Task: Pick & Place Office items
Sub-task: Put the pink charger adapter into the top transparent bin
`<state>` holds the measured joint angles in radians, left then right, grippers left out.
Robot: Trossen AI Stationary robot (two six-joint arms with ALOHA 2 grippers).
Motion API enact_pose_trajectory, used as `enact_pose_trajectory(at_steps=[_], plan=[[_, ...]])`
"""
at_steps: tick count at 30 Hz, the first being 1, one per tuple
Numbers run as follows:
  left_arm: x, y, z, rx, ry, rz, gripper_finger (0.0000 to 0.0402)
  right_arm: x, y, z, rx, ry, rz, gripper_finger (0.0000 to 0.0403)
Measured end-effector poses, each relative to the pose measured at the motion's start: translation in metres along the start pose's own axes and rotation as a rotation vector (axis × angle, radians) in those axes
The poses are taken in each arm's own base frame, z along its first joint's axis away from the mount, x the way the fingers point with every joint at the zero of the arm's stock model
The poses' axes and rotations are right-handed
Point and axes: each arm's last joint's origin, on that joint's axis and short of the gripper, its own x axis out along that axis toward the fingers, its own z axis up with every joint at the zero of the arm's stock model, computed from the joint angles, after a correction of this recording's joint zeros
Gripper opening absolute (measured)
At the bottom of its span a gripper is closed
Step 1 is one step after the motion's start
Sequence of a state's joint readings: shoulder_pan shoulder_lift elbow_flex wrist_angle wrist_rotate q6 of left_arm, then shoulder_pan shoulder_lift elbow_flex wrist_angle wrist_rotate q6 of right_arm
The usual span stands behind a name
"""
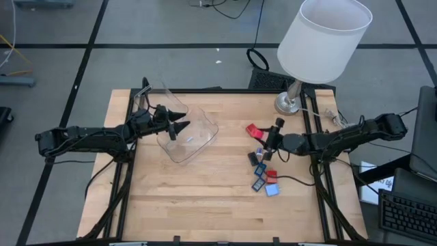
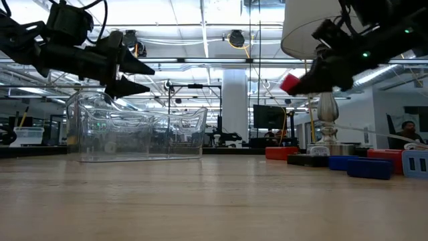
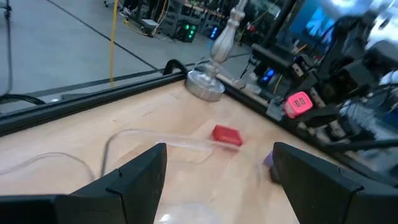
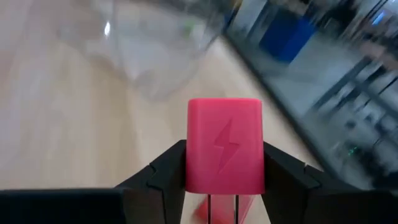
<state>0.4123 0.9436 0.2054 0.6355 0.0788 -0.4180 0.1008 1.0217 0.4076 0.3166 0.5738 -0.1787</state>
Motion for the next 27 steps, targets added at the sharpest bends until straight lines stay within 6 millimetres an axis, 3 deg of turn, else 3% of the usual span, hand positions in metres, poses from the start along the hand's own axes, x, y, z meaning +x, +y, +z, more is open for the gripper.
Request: enact_pose_trajectory(at_steps=[6,15,27], plan=[[0.000,-0.016,0.004,0.003,-0.065,-0.109,0.0296,0.014,-0.008,0.014,-0.069,-0.132,0.002,0.0156],[0.009,-0.048,0.022,-0.011,-0.103,-0.222,0.0296,0.037,-0.010,0.049,-0.185,-0.150,-0.041,0.0156],[0.079,-0.083,0.044,0.016,0.088,-0.159,0.0296,0.049,0.015,0.072,-0.373,-0.124,-0.105,0.0156]])
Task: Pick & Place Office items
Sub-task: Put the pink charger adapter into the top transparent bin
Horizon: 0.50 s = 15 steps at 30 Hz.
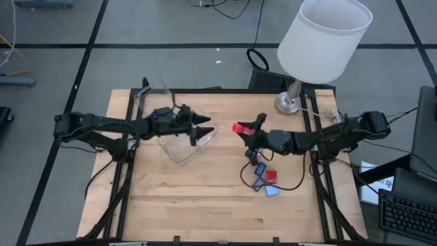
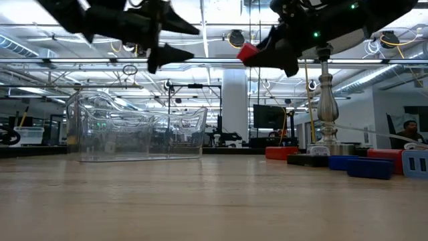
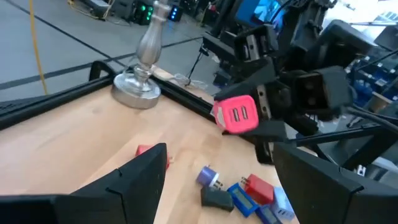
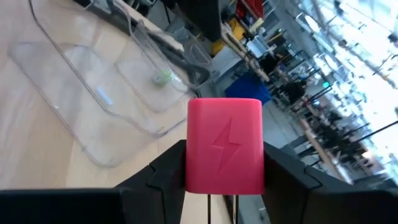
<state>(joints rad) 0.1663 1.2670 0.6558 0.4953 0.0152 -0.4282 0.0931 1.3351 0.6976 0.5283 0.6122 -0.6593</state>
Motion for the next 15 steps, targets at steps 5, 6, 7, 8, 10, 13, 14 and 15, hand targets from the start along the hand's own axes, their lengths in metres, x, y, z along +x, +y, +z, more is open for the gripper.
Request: enact_pose_trajectory(at_steps=[5,6,7,8,10,13,14,15], plan=[[0.029,-0.005,0.002,0.001,0.031,-0.003,0.0296,-0.004,0.004,0.004,-0.046,0.010,-0.017,0.0157],[0.035,-0.006,0.003,0.001,0.032,-0.003,0.0296,-0.004,0.004,0.004,-0.046,0.008,-0.016,0.0157],[0.040,-0.007,0.003,0.001,0.036,-0.004,0.0296,-0.005,0.005,0.005,-0.047,0.006,-0.015,0.0157],[0.045,-0.008,0.004,0.002,0.038,-0.006,0.0296,-0.005,0.005,0.005,-0.049,0.006,-0.014,0.0157],[0.055,-0.010,0.004,0.003,0.051,-0.007,0.0296,-0.005,0.005,0.005,-0.056,0.007,-0.015,0.0157],[0.069,-0.013,0.004,0.013,0.082,-0.012,0.0296,-0.005,0.005,0.005,-0.065,0.007,-0.015,0.0157],[0.073,-0.014,0.004,0.019,0.091,-0.015,0.0296,-0.005,0.005,0.005,-0.065,0.007,-0.015,0.0157],[0.077,-0.016,0.005,0.024,0.098,-0.017,0.0296,-0.005,0.005,0.004,-0.065,0.008,-0.016,0.0157]])
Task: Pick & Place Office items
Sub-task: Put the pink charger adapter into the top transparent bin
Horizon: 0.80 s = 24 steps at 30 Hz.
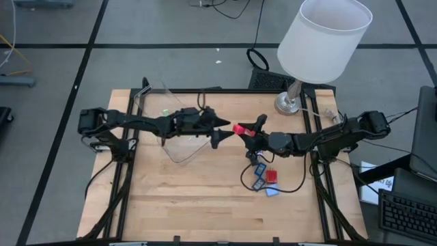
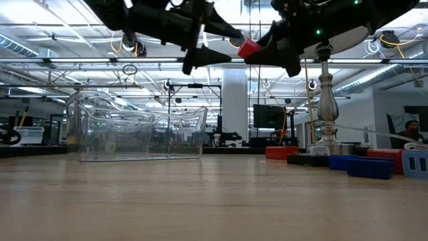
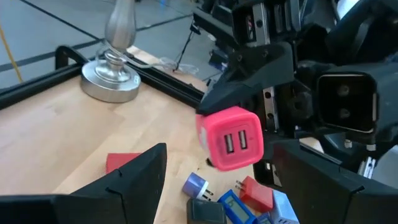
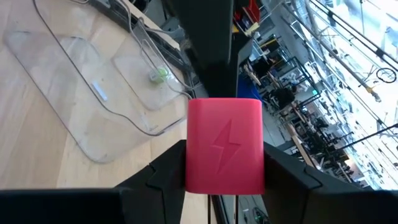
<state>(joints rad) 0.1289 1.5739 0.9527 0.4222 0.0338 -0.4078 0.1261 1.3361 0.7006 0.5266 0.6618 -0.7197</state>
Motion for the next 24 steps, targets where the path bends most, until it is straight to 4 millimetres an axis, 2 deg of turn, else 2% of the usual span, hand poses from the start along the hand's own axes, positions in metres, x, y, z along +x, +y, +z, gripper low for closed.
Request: enact_pose_trajectory(at_steps=[5,13,24], plan=[[0.012,-0.008,0.004,0.012,0.011,-0.013,0.0296,0.000,0.000,0.000,0.001,0.000,0.000,0.0157],[0.013,-0.016,0.004,0.013,0.002,0.001,0.0296,0.000,0.000,0.000,0.008,-0.001,0.001,0.0157],[0.021,-0.013,-0.003,-0.008,0.004,0.001,0.0296,0.003,0.003,0.001,0.012,-0.021,-0.004,0.0157]])
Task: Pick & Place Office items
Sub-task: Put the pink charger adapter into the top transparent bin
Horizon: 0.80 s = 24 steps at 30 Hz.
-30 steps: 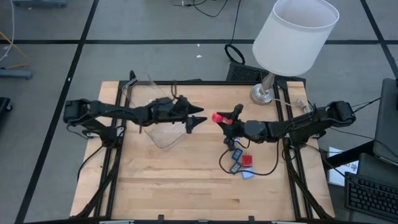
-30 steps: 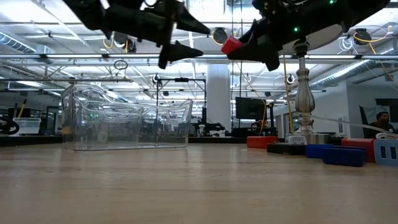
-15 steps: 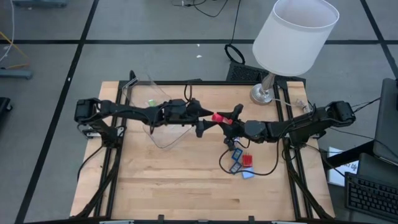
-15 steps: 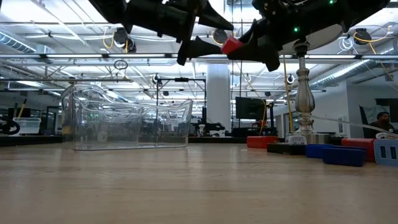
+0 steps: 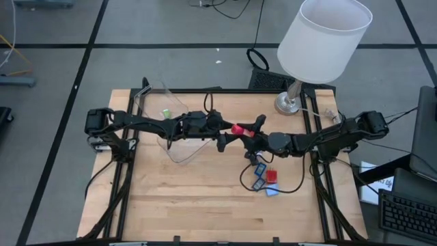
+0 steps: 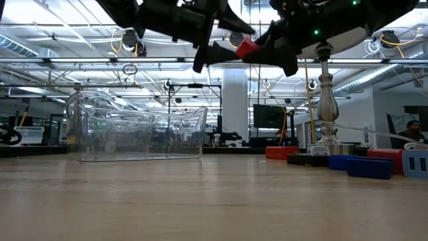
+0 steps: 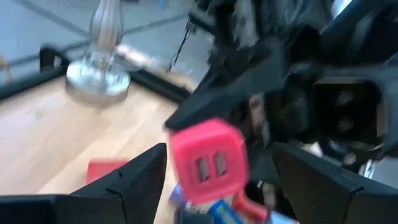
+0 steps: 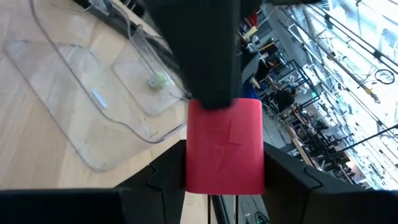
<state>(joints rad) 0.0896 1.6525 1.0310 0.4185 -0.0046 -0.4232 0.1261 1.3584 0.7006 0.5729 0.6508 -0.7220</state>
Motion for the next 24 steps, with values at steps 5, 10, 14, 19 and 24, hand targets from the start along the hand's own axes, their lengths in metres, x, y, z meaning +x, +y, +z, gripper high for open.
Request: enact_pose_trajectory(at_steps=[5,10,14,19,24], plan=[[0.0041,0.0044,-0.0024,-0.007,0.008,0.008,0.0296,0.0044,0.0057,-0.0030,-0.043,0.015,0.005,0.0157],[0.0039,0.0046,-0.0022,-0.003,0.012,0.011,0.0296,0.0037,0.0036,-0.0003,-0.049,-0.003,-0.011,0.0157],[0.0038,0.0057,-0.0010,-0.004,0.005,0.012,0.0296,0.0034,0.0037,0.0003,-0.051,-0.007,-0.014,0.0157],[0.0038,0.0060,-0.0010,-0.005,0.005,0.013,0.0296,0.0034,0.0037,0.0002,-0.055,-0.007,-0.014,0.0157],[0.0039,0.0060,-0.0012,-0.007,0.007,0.014,0.0296,0.0034,0.0038,0.0002,-0.053,-0.006,-0.013,0.0157]])
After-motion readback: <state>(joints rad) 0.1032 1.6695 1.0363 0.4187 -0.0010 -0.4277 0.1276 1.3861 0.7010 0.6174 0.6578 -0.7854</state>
